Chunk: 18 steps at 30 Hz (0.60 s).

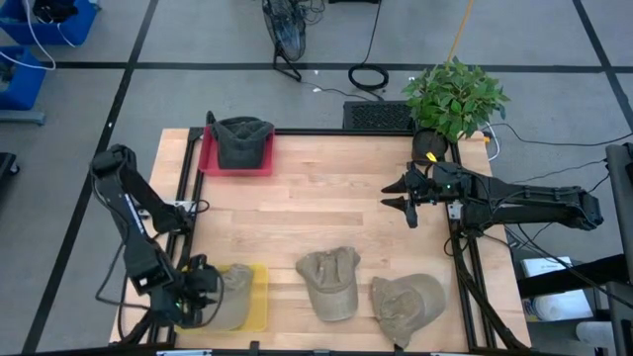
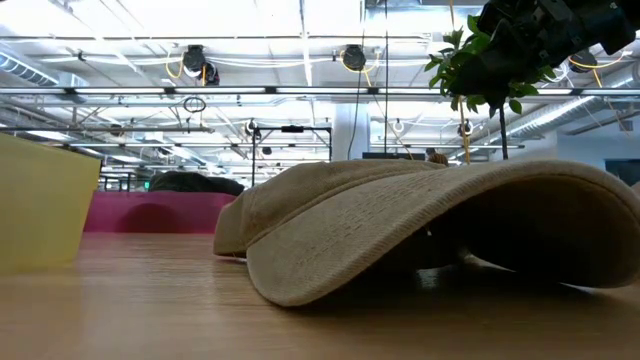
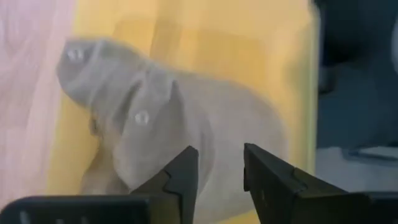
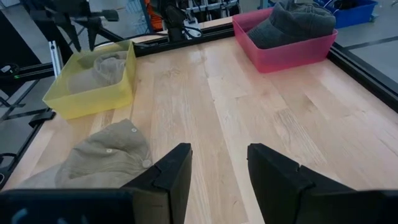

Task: Pick & Place hat
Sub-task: Put the left brown cap into the yellow bin

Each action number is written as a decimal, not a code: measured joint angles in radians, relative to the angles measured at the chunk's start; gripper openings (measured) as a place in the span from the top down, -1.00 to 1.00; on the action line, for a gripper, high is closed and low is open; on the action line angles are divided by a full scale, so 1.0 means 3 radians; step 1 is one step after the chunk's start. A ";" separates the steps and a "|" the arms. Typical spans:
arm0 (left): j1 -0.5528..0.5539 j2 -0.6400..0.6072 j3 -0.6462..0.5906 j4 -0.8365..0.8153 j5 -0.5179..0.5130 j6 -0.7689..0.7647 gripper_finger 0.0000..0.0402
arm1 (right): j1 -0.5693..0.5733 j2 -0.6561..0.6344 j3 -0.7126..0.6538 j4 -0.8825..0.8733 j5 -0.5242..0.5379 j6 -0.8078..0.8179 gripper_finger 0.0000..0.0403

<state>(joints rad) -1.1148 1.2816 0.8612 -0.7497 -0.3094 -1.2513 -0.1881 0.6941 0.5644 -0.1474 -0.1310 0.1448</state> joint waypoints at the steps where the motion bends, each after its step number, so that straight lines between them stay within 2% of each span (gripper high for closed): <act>1: 0.0017 -0.0061 0.0003 0.0024 -0.0079 0.0045 0.33 | 0.0000 0.0000 0.0000 0.0000 0.0000 0.0000 0.30; 3: 0.0092 -0.0187 0.0004 0.0127 -0.0381 0.0298 0.32 | 0.0000 0.0000 0.0000 0.0000 0.0000 0.0000 0.30; 6: 0.0244 -0.0313 0.0011 0.0370 -0.1114 0.0897 0.32 | 0.0001 0.0000 0.0000 0.0000 0.0000 0.0001 0.30; 8: 0.0383 -0.0331 0.0011 0.0542 -0.1422 0.1278 0.32 | 0.0000 0.0000 0.0000 0.0000 0.0000 0.0001 0.30; 13: 0.0897 -0.0250 0.0011 0.1029 -0.1529 0.2018 0.31 | 0.0001 0.0000 0.0000 0.0000 -0.0001 0.0000 0.30; 18: 0.1452 -0.0048 0.0011 0.1682 -0.1625 0.2278 0.32 | 0.0001 0.0000 0.0000 -0.0001 -0.0003 0.0001 0.30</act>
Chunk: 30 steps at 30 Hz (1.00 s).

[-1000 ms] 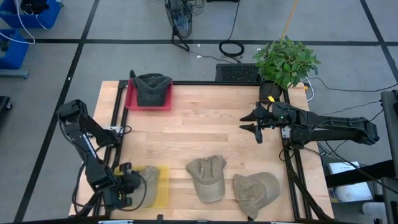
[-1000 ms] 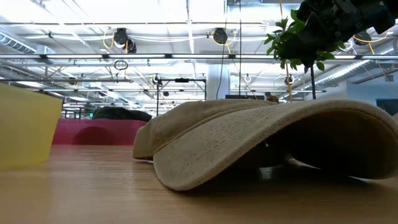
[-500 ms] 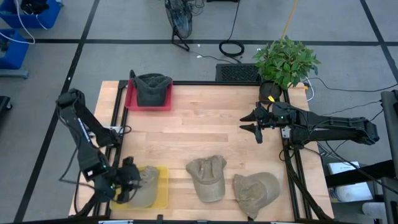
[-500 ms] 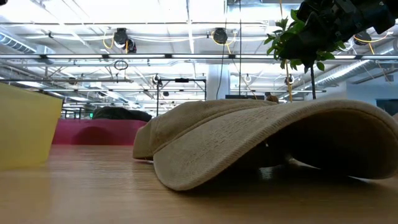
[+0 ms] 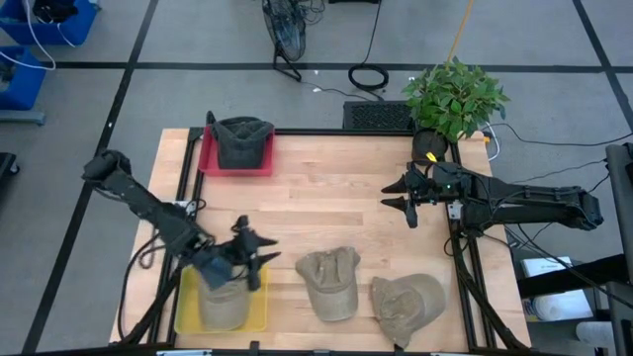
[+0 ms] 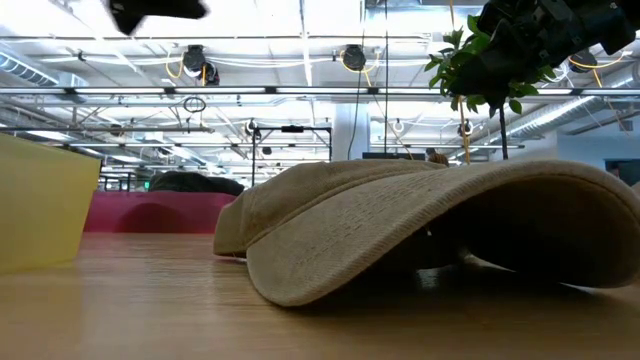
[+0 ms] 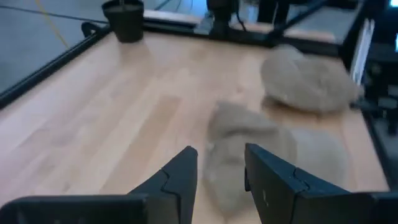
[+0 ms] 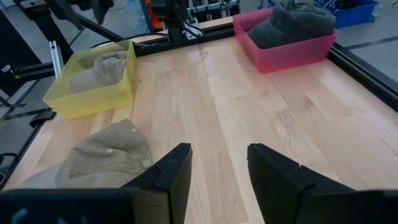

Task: Pick & Place hat
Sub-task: Put the left brown cap into the yellow bin

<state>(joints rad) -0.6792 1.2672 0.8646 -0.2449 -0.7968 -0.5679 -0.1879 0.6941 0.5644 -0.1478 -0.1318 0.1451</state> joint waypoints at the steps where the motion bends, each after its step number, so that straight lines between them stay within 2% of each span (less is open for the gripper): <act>1: 0.0104 0.0051 0.0000 0.0176 0.0078 0.0070 0.32 | 0.0000 0.0000 0.0000 0.0000 0.0000 0.0000 0.30; 7: 0.0600 0.0449 0.0000 0.1196 0.0951 0.0680 0.32 | -0.0001 0.0000 0.0000 -0.0017 0.0000 -0.0001 0.30; 11: 0.0856 0.0781 -0.0001 0.1452 0.1308 0.0811 0.32 | 0.0000 0.0000 0.0000 -0.0043 0.0000 -0.0001 0.30; 16: 0.1122 0.1133 0.0008 0.1648 0.1886 0.0688 0.27 | -0.0001 0.0000 0.0000 -0.0069 0.0000 -0.0022 0.30; 20: 0.1185 0.1371 0.0203 0.1656 0.2131 0.0757 0.14 | -0.0001 0.0001 0.0000 -0.0071 0.0000 -0.0059 0.30; 24: 0.1181 0.1652 0.0577 0.1506 0.2250 0.0772 -0.04 | 0.0000 0.0000 0.0000 -0.0073 0.0004 -0.0062 0.30; 30: 0.1128 0.2021 0.1200 0.0758 0.2360 0.0607 -0.20 | -0.0001 0.0000 0.0001 -0.0109 0.0001 -0.0003 0.30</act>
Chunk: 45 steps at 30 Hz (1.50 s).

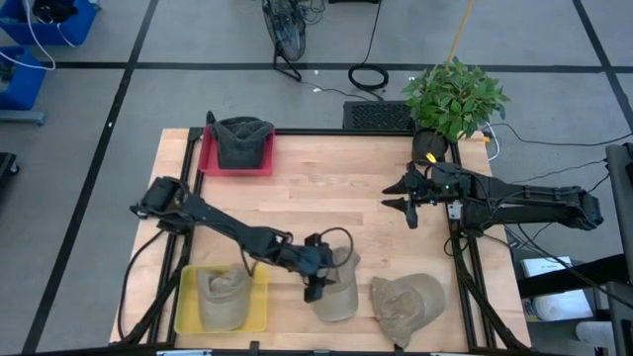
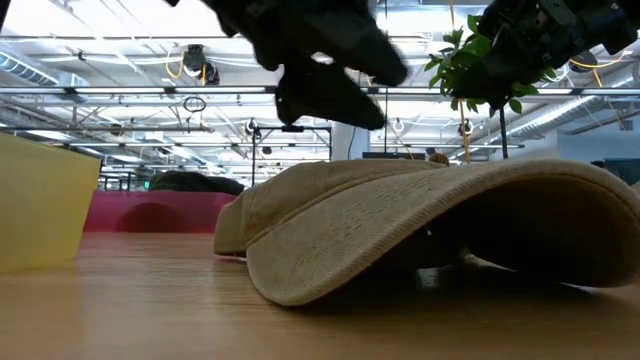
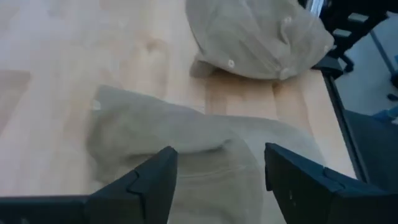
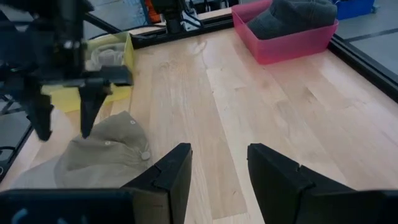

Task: Pick & Place hat
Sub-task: Put the left brown cap into the yellow bin

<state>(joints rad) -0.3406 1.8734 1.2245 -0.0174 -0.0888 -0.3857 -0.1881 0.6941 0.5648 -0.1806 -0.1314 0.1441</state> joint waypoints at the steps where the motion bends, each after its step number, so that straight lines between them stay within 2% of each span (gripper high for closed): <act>1: -0.0007 0.0064 0.0103 -0.0091 0.0015 -0.0062 -0.21 | -0.0001 0.0000 0.0000 -0.0005 0.0000 0.0001 0.30; 4: -0.0029 0.0192 0.0301 -0.0338 0.0113 -0.0207 -0.19 | 0.0000 0.0000 0.0000 -0.0038 0.0000 0.0001 0.30; 9: -0.0029 0.0411 0.0448 -0.0322 0.0290 -0.0341 -0.09 | 0.0000 0.0001 0.0000 -0.0063 0.0000 -0.0012 0.30; 16: 0.0004 0.0594 0.0450 -0.0440 0.0308 -0.0575 0.08 | -0.0001 0.0001 0.0000 -0.0029 0.0000 -0.0070 0.30; 21: 0.0017 0.0615 0.0453 -0.0433 0.0307 -0.0525 0.21 | -0.0001 0.0001 0.0000 0.0001 0.0000 -0.0096 0.30; 26: 0.0012 0.0615 0.0453 -0.0437 0.0323 -0.0296 0.47 | -0.0002 0.0000 0.0000 0.0059 0.0000 -0.0139 0.30; 31: 0.0012 0.0613 0.0453 -0.0445 0.0437 -0.0108 0.86 | -0.0002 0.0001 0.0000 0.0063 0.0000 -0.0160 0.30; 33: 0.0012 0.0560 0.0448 -0.0492 0.0481 -0.0044 0.94 | -0.0002 0.0001 0.0000 0.0063 0.0000 -0.0160 0.30; 38: 0.0006 0.0336 0.0440 -0.0901 0.0419 0.0095 0.92 | -0.0001 0.0000 0.0000 0.0063 0.0000 -0.0148 0.30; 45: -0.0109 -0.0303 0.0441 -0.1835 -0.0006 0.0424 0.94 | -0.0001 0.0000 0.0000 0.0062 0.0000 -0.0149 0.30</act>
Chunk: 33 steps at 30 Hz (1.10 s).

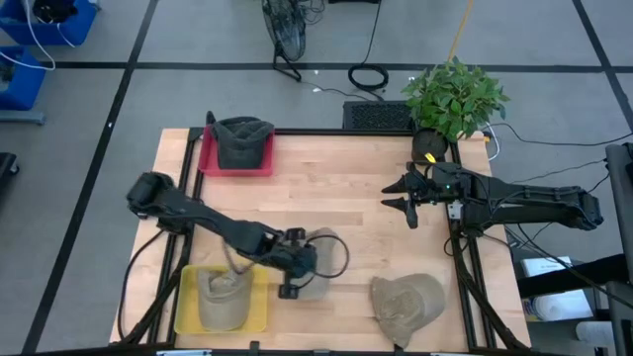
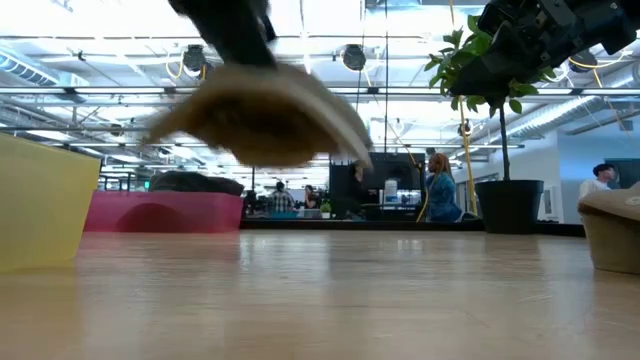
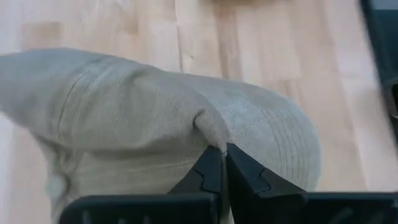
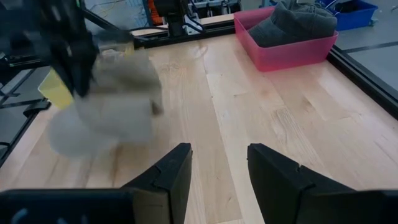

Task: Pick & Place hat
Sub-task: Put the left brown cap into the yellow bin

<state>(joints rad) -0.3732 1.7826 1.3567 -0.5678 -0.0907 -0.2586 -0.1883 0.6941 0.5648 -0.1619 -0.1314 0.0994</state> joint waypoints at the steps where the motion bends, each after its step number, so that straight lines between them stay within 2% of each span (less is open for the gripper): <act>1: -0.0035 -0.0105 0.0000 -0.0091 -0.0033 0.0013 0.95 | 0.0000 0.0000 0.0000 0.0000 0.0000 0.0000 0.30; 7: -0.0320 -0.0706 0.0003 -0.0606 -0.0125 -0.0211 0.94 | 0.0000 -0.0001 0.0000 0.0001 0.0000 -0.0009 0.30; 11: -0.0646 -0.0975 0.0005 -0.0913 -0.0157 -0.0522 0.97 | 0.0000 -0.0001 0.0000 0.0000 0.0000 0.0031 0.30; 20: -0.1496 -0.0984 0.0004 -0.1076 -0.0266 -0.1488 0.97 | 0.0001 -0.0001 0.0000 0.0011 -0.0001 0.0060 0.30; 27: -0.2025 -0.0985 0.0001 -0.1293 -0.0643 -0.2235 0.96 | 0.0001 -0.0001 0.0000 0.0067 -0.0001 0.0064 0.30; 30: -0.2222 -0.0987 -0.0085 -0.1365 -0.0757 -0.2589 0.97 | 0.0001 -0.0001 0.0000 0.0067 -0.0001 0.0048 0.30; 33: -0.2405 -0.0986 -0.0233 -0.1359 -0.0931 -0.2724 0.94 | 0.0001 -0.0001 0.0000 0.0077 -0.0001 -0.0005 0.30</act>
<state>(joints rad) -1.0949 1.4868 1.2869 -0.9754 -0.3701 -1.0757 -0.1879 0.6937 0.5648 -0.1387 -0.1317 0.0978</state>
